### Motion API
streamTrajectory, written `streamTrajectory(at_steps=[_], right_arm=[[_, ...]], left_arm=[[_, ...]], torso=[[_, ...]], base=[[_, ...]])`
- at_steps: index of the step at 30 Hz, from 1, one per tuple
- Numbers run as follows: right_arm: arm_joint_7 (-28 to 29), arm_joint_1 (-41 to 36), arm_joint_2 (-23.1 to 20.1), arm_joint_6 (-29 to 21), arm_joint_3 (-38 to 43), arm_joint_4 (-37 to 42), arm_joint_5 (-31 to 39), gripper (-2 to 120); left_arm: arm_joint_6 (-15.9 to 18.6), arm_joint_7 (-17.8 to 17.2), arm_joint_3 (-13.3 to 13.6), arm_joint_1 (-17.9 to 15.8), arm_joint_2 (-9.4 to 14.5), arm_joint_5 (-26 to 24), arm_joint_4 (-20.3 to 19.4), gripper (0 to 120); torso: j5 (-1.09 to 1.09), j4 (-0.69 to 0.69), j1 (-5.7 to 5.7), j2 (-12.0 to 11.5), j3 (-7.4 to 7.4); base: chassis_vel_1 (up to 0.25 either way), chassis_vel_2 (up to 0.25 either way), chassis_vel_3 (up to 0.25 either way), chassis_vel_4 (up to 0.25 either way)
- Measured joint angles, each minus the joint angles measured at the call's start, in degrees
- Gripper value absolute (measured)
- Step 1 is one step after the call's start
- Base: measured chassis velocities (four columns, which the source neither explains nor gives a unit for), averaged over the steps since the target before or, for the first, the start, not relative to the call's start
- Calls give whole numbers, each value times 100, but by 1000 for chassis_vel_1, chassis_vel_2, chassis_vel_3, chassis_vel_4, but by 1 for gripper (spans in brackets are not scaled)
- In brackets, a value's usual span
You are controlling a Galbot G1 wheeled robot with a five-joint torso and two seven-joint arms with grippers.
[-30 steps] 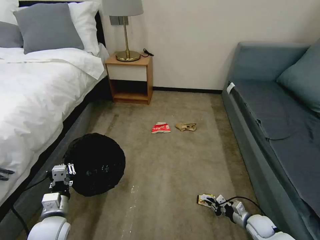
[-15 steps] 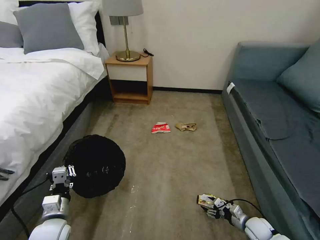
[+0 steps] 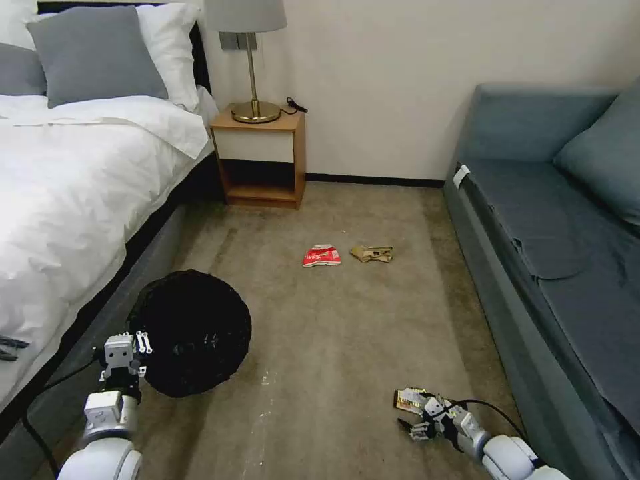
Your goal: Pick up the trash bin, then pick up the garbage on the floor and place it into the trash bin.
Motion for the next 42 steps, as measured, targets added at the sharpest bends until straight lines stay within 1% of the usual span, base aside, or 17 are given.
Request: streamTrajectory(at_steps=[8, 14, 17, 19, 22, 27, 42], right_arm=[[-2, 79, 50, 54, 62, -206, 24, 100], [-29, 159, 109, 75, 127, -321, 61, 100], [-18, 159, 94, 8, 151, -234, 151, 100], [4, 140, 51, -54, 155, -92, 226, 100], [16, 119, 17, -110, 119, 40, 286, 100], [26, 123, -6, -151, 77, 113, 325, 100], [9, 393, 132, -84, 58, -355, 298, 100]], left_arm=[[0, -1, 24, -16, -20, 0, 34, 4], [-23, -1, 25, -9, 8, 0, 81, 4], [-24, -1, 24, -19, 16, 0, 91, 4], [-24, -1, 28, -45, 16, -1, 96, 4], [-24, -1, 39, -75, 16, -2, 99, 4], [-25, -1, 45, -102, 24, -9, 132, 4], [-24, 4, 50, -100, 39, -18, 167, 4]], torso=[[-1, 0, 0, 0, 0], [0, 0, 0, 0, 0], [1, 0, 0, 0, 0], [-4, -1, 0, 0, 0], [0, -2, 0, 0, 0], [-1, -1, 0, 0, 0], [-1, -1, 0, 0, 0]], base=[[0, 0, 0, 0], [0, 0, 0, 0], [0, 0, 0, 0], [0, 0, 0, 0], [0, 0, 0, 0], [0, 0, 0, 0], [0, 0, 0, 0]])
